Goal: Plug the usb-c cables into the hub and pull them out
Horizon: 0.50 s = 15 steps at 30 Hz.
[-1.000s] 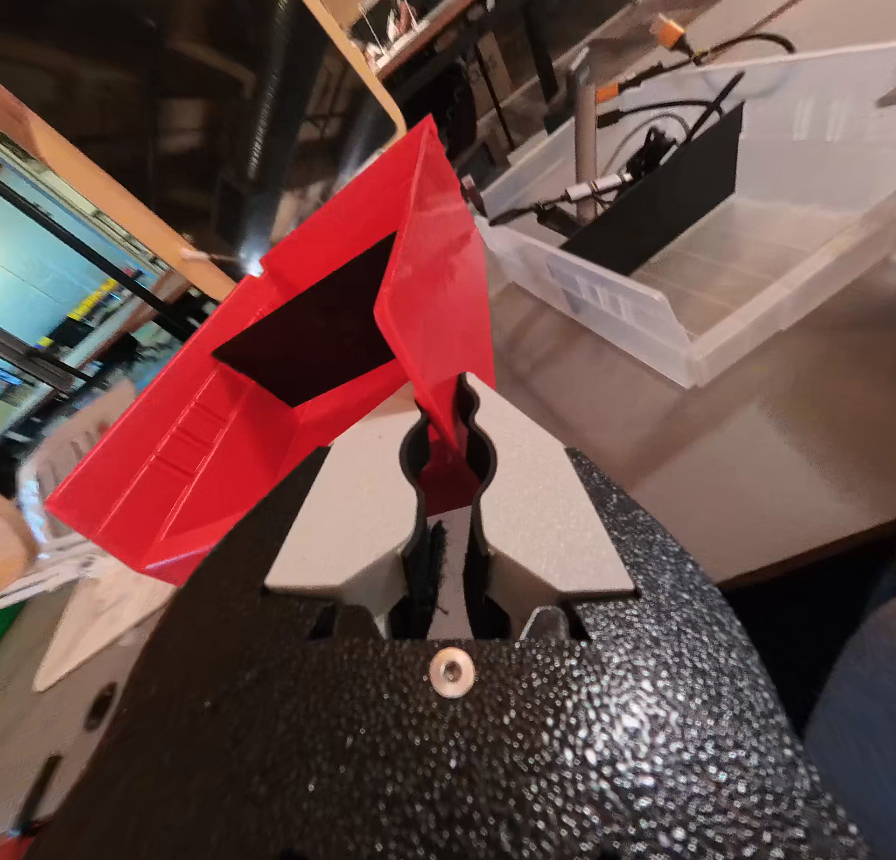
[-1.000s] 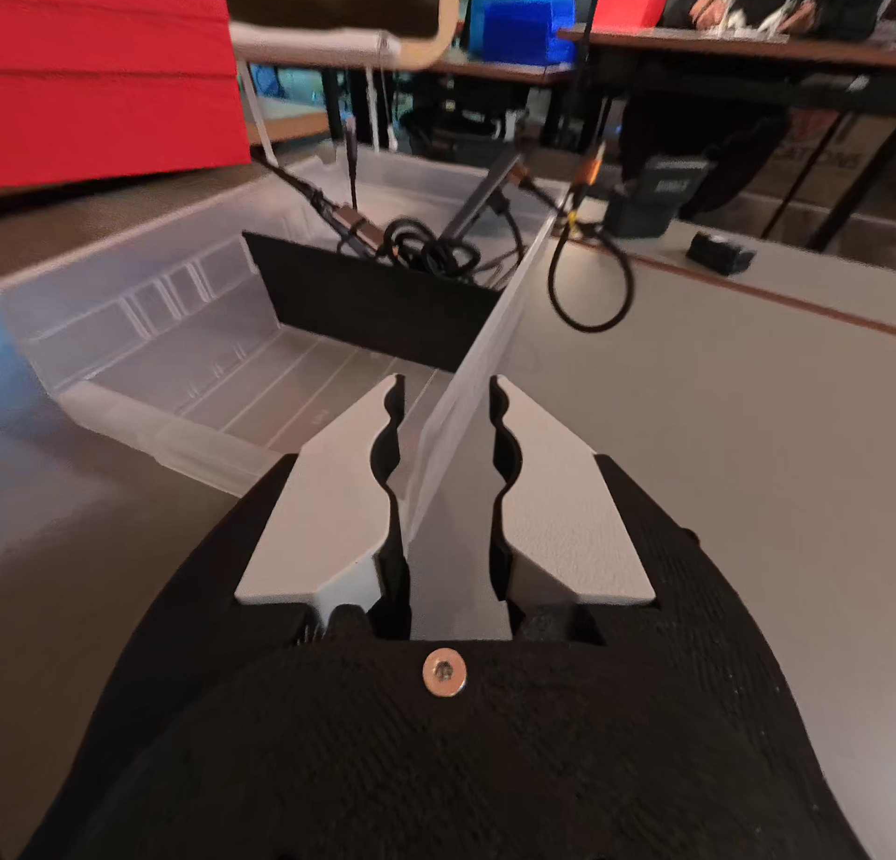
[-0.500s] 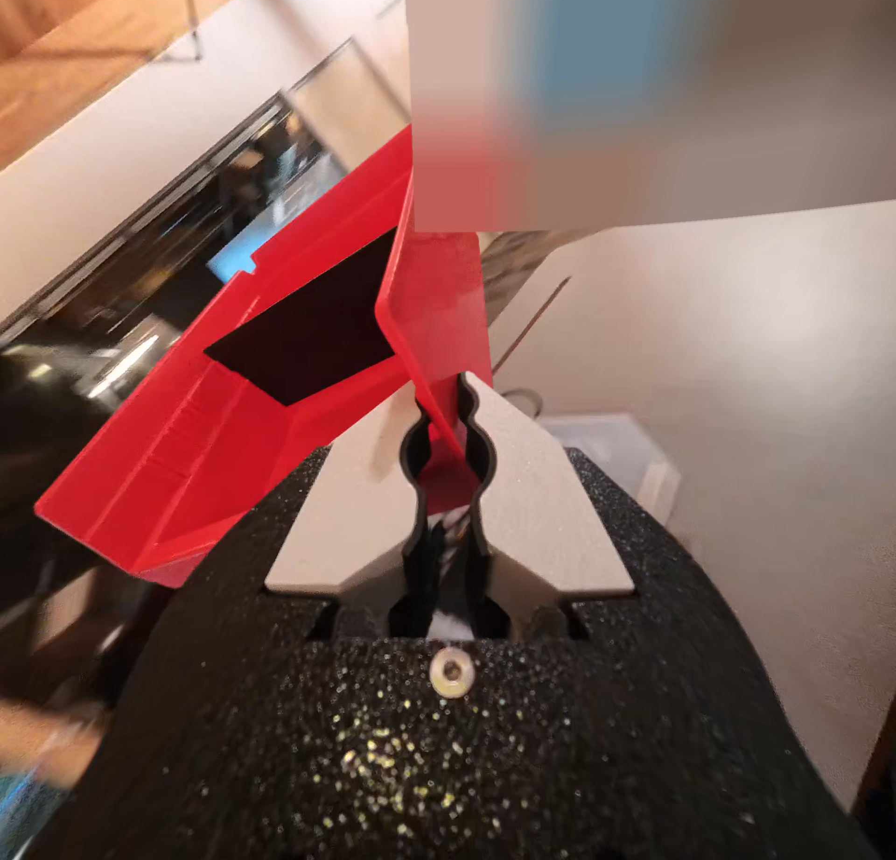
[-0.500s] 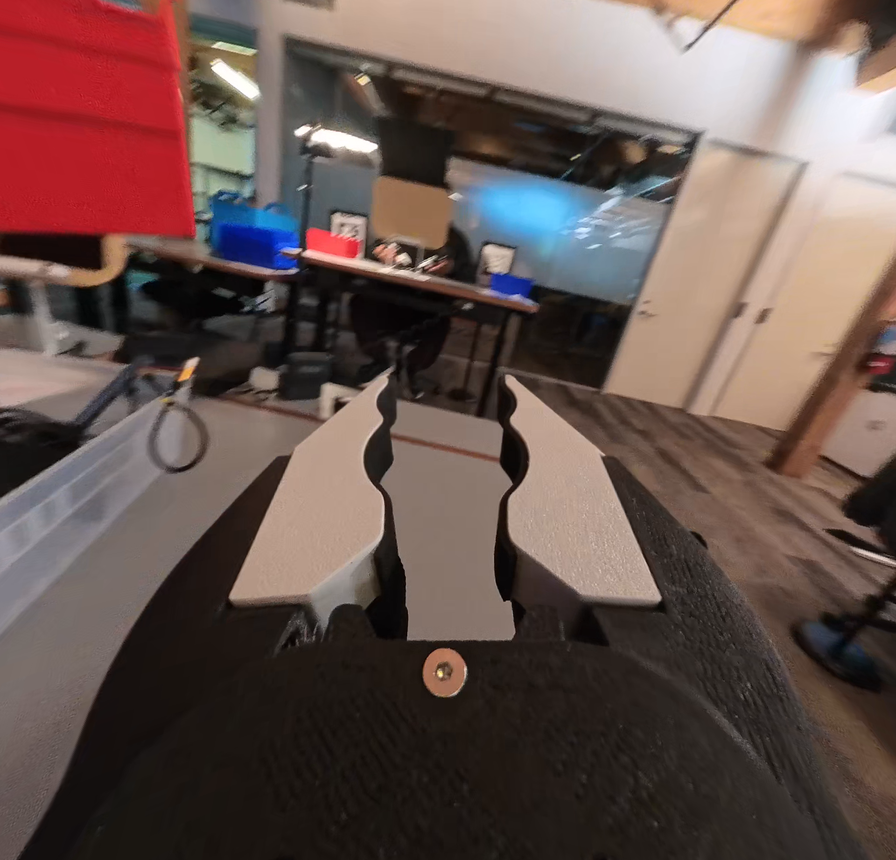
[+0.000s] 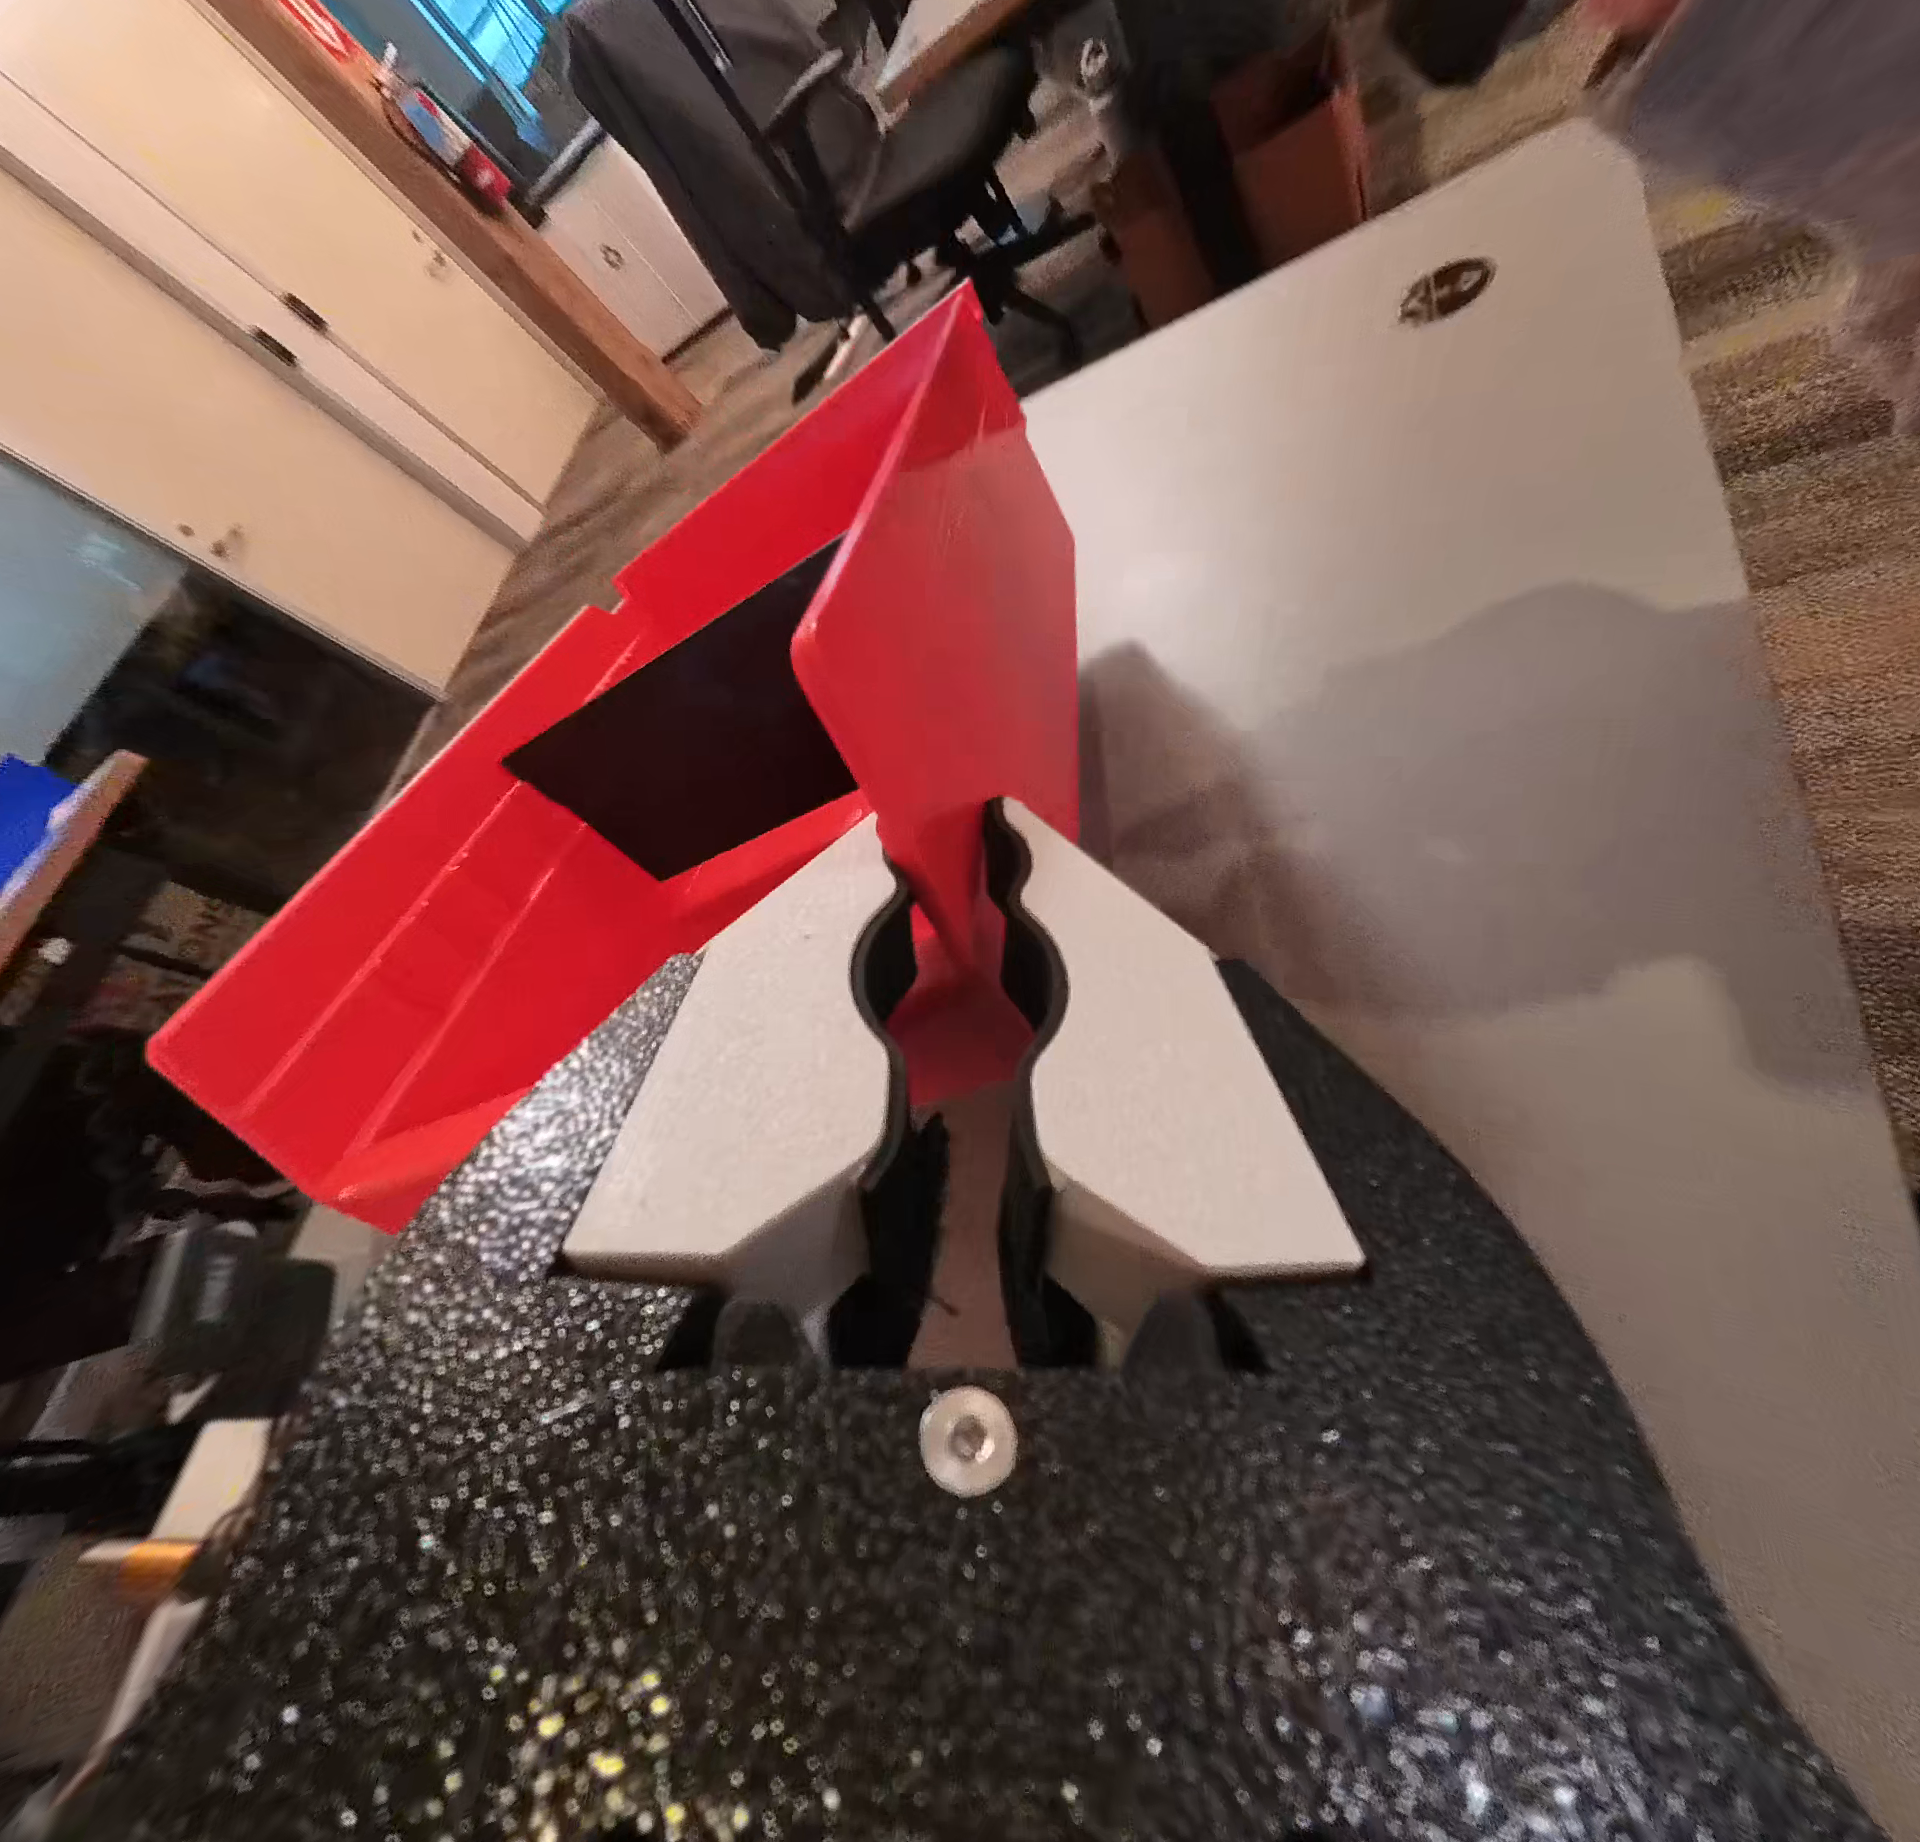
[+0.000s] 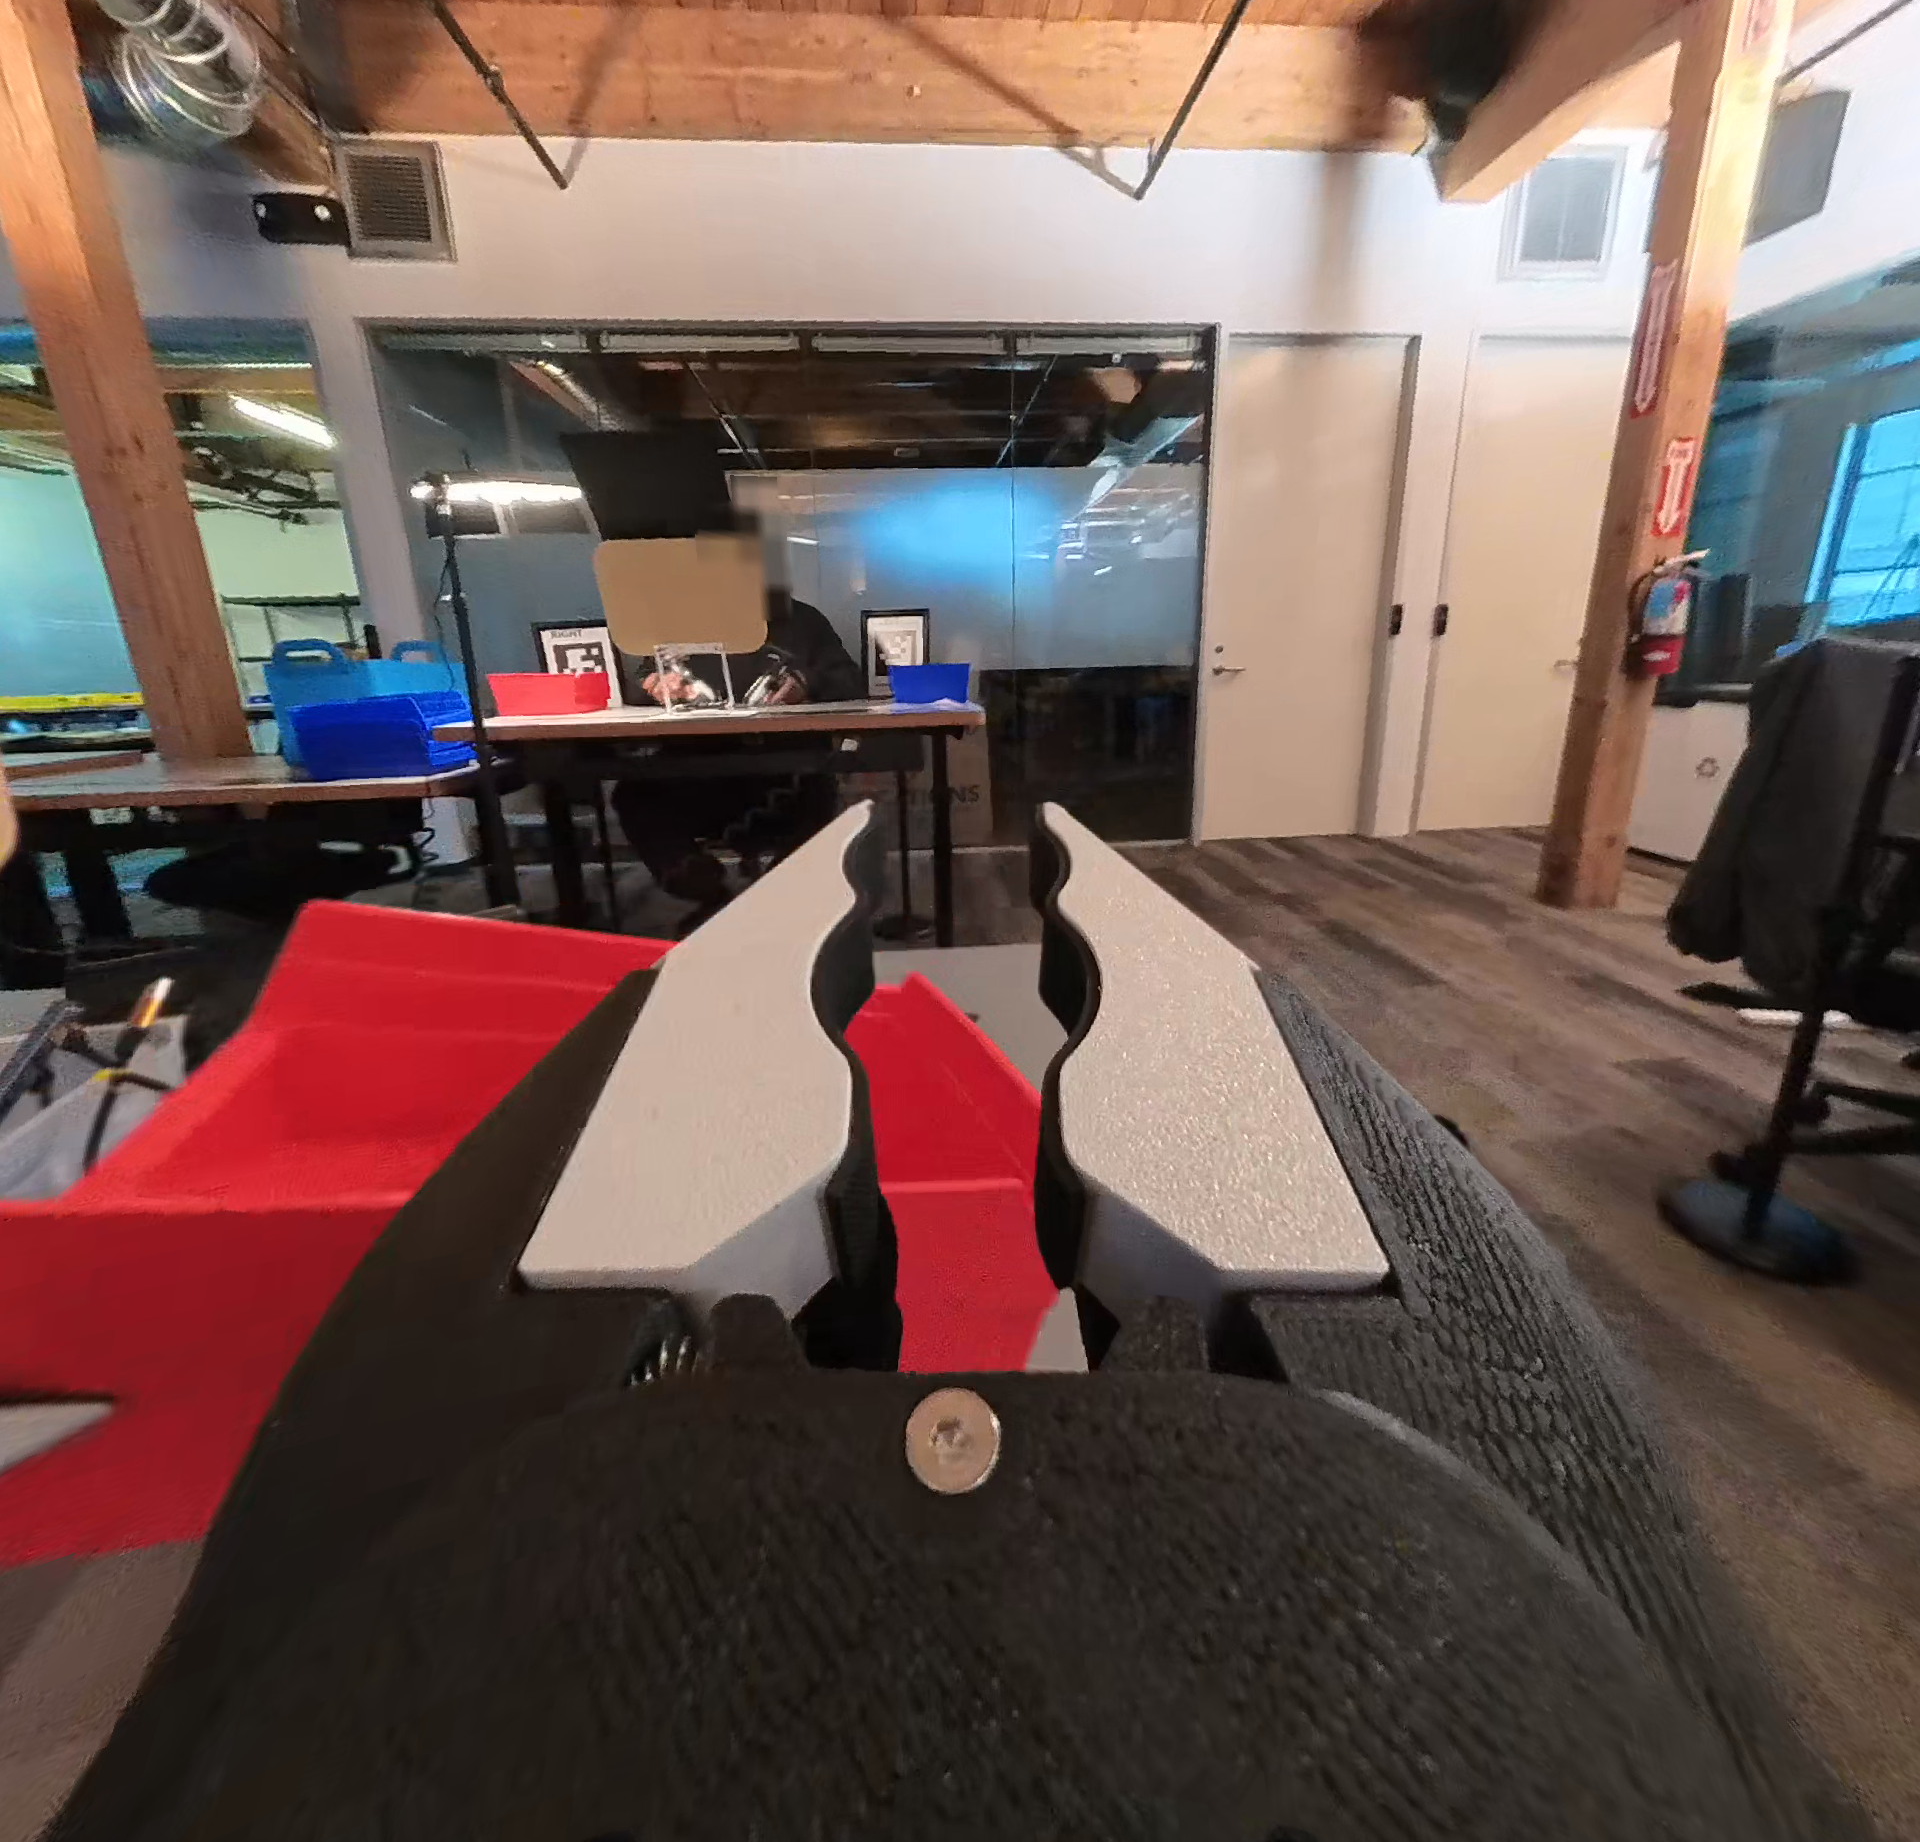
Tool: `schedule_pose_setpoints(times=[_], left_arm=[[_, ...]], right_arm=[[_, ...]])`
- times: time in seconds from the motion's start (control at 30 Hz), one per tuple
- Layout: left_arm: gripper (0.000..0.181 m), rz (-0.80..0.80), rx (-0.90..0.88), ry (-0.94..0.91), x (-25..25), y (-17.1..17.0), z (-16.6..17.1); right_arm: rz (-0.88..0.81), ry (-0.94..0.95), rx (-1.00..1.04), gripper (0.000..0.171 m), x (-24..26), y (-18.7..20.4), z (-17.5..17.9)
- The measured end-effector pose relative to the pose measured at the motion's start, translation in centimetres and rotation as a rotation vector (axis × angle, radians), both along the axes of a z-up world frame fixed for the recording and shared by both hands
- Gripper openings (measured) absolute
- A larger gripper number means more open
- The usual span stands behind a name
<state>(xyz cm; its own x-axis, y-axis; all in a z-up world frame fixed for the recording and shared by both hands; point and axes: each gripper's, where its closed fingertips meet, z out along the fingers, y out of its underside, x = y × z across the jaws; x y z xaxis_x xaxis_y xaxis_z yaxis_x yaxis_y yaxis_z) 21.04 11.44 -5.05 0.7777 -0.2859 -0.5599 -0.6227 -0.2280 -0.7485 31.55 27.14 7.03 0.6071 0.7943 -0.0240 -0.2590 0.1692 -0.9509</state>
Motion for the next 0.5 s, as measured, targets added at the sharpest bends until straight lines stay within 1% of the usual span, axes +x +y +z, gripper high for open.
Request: schedule_pose_setpoints(times=[0.03,0.1,0.27,0.4,0.5], left_arm=[[0.008,0.004,-0.010,-0.007,0.0,0.6,-1.0],[0.008,0.020,-0.014,-0.016,0.1,1.5,-2.6],[0.008,0.075,0.024,-0.034,0.7,3.1,-4.2],[0.006,0.074,-0.017,-0.066,1.5,3.6,-5.9],[0.007,0.077,-0.053,-0.082,1.8,3.9,-7.0]], right_arm=[[0.011,-0.005,-0.012,0.026,-0.3,0.1,-0.3],[0.035,-0.017,-0.029,0.027,-1.1,0.1,-1.0],[0.051,-0.068,-0.035,0.027,-2.5,0.2,-2.3],[0.088,-0.085,-0.055,0.028,-3.5,0.0,-3.0],[0.085,-0.101,-0.039,0.028,-3.9,-0.3,-3.1]])
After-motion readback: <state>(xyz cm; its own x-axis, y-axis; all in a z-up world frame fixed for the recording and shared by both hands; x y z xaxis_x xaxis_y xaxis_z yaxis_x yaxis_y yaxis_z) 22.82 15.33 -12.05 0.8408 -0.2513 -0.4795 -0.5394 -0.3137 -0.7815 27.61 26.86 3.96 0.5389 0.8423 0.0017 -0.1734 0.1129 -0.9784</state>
